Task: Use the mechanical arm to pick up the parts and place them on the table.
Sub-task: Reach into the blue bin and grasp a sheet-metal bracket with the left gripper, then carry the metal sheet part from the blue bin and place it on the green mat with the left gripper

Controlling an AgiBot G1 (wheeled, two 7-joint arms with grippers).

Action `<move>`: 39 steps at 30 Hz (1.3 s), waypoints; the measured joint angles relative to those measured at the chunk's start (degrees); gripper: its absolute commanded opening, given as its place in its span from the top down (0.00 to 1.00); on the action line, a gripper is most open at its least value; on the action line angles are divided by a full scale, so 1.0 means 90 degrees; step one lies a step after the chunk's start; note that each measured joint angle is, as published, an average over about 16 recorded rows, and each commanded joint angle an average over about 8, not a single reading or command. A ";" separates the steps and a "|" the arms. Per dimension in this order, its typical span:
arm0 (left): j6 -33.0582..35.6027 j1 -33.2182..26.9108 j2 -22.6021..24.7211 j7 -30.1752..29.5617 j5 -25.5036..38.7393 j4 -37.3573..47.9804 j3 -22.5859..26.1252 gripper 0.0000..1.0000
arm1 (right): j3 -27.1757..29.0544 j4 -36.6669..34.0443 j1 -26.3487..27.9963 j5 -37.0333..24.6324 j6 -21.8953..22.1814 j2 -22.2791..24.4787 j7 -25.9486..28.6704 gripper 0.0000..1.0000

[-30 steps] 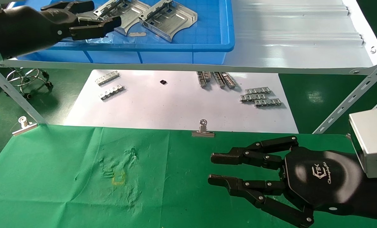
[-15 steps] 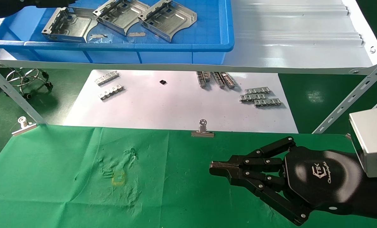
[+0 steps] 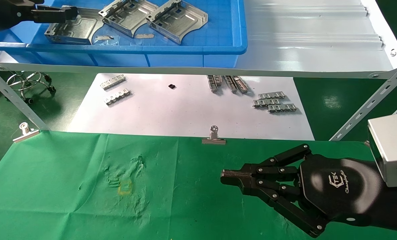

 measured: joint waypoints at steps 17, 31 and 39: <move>-0.0274 0.0129 0.0032 -0.0236 0.0275 -0.0117 0.0167 1.00 | -0.0001 0.0000 0.0000 0.0001 0.0000 0.0000 -0.0001 1.00; -0.0537 0.0209 0.0028 -0.0407 0.0442 -0.0280 0.0251 1.00 | -0.0002 0.0000 0.0001 0.0001 0.0001 0.0001 -0.0001 1.00; -0.0708 0.0245 -0.0003 -0.0447 0.0441 -0.0437 0.0225 1.00 | -0.0003 0.0000 0.0001 0.0002 0.0001 0.0001 -0.0001 1.00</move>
